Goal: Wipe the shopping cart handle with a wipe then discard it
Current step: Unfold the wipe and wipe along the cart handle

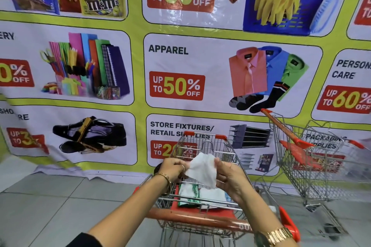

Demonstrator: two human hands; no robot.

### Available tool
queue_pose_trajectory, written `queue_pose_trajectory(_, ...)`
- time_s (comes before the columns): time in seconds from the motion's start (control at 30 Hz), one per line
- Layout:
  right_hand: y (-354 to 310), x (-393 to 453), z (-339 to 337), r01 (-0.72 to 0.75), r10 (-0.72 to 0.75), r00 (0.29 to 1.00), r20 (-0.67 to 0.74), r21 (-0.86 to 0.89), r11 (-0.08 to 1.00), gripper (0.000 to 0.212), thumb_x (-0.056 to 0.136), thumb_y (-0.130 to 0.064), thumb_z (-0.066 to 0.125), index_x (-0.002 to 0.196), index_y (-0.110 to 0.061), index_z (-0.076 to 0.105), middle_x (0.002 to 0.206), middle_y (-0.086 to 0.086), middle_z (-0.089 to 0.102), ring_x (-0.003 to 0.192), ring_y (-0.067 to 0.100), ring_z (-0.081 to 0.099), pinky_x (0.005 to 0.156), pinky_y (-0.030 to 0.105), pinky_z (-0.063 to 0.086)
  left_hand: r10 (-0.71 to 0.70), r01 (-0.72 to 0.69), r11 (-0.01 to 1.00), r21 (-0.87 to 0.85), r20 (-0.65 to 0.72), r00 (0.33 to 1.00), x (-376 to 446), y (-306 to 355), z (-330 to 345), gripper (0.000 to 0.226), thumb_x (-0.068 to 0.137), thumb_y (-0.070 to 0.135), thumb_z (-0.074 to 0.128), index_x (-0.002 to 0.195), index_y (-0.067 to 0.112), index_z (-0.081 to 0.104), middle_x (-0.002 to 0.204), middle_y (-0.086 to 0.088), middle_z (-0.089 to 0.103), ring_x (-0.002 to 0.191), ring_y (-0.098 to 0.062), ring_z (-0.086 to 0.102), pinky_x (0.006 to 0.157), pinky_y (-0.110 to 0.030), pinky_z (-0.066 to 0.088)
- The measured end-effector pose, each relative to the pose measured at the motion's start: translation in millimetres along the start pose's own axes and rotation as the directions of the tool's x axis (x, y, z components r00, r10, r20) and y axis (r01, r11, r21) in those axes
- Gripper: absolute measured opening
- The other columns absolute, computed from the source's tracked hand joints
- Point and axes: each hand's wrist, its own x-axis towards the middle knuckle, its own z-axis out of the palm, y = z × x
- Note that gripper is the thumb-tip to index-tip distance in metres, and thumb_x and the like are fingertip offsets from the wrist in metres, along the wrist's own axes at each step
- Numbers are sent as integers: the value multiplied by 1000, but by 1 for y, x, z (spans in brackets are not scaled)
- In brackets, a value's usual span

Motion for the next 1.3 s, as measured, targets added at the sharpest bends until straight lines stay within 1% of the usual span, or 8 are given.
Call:
queue_pose_trajectory(0.23, -2, -16, -7, -67, 59, 997, 52, 163, 984, 20, 87, 4, 46, 73, 0, 59, 47, 6, 66, 40, 12, 62, 37, 22, 53, -91, 90, 993, -81, -5, 996, -23, -6, 13, 20, 86, 4, 57, 68, 10, 60, 72, 3, 59, 36, 0, 59, 39, -20, 46)
queue_pose_trajectory(0.37, -3, -18, -6, -52, 51, 999, 12, 122, 991, 10, 81, 3, 57, 73, -1, 62, 47, 5, 67, 40, 10, 62, 37, 19, 52, -100, 98, 989, -112, -14, 995, -25, -4, 16, 19, 86, 5, 58, 67, 9, 60, 74, 2, 59, 51, -9, 58, 37, -19, 46)
queue_pose_trajectory(0.53, -1, -16, -13, -77, 81, 996, -24, 143, 987, 2, 78, -2, 63, 78, -1, 64, 51, 5, 69, 43, 10, 62, 44, 21, 56, -126, 126, 988, -94, 1, 992, -26, -1, 19, 20, 87, 4, 57, 68, 10, 62, 72, 0, 59, 30, 0, 55, 37, -17, 45)
queue_pose_trajectory(0.63, -2, -15, -17, -78, 83, 996, -31, 127, 989, 7, 83, 0, 58, 78, -1, 63, 51, 6, 68, 43, 11, 63, 43, 23, 56, -145, 142, 984, -109, -22, 989, -23, -2, 22, 14, 87, 7, 57, 78, 10, 67, 73, 0, 60, 55, -10, 61, 49, -25, 49)
queue_pose_trajectory(0.73, -5, -14, -17, -78, 79, 997, -20, 38, 996, 8, 83, -2, 58, 78, -1, 64, 54, 6, 69, 45, 10, 63, 41, 22, 55, -128, 112, 985, -129, -128, 983, -18, 0, 24, 11, 86, 15, 61, 80, 13, 70, 81, 0, 62, 83, -19, 56, 81, -35, 53)
queue_pose_trajectory(0.87, -9, -9, -14, -54, 49, 998, -35, -161, 985, 9, 86, -2, 55, 84, -1, 64, 59, 3, 68, 52, 12, 60, 43, 23, 54, -197, 197, 937, -287, 29, 980, -19, 9, 23, 26, 86, 32, 59, 69, 14, 69, 79, 0, 68, 67, -13, 56, 56, -25, 45)
queue_pose_trajectory(1.1, -12, -2, -6, -17, 4, 999, -36, -350, 937, 11, 84, -4, 60, 88, 3, 67, 71, 6, 66, 57, 14, 58, 42, 23, 51, -296, 349, 917, -192, 259, 919, -5, 20, 23, 30, 74, 48, 66, 78, 19, 67, 88, 5, 65, 85, -15, 51, 71, -28, 37)
queue_pose_trajectory(1.3, -12, -2, -5, -16, 10, 1000, -19, -402, 916, 12, 85, -5, 58, 84, 2, 68, 70, 4, 68, 54, 11, 56, 42, 21, 49, -302, 332, 932, -143, 197, 933, 2, 15, 29, 14, 77, 33, 66, 75, 20, 65, 86, 6, 63, 86, -15, 48, 72, -29, 36)
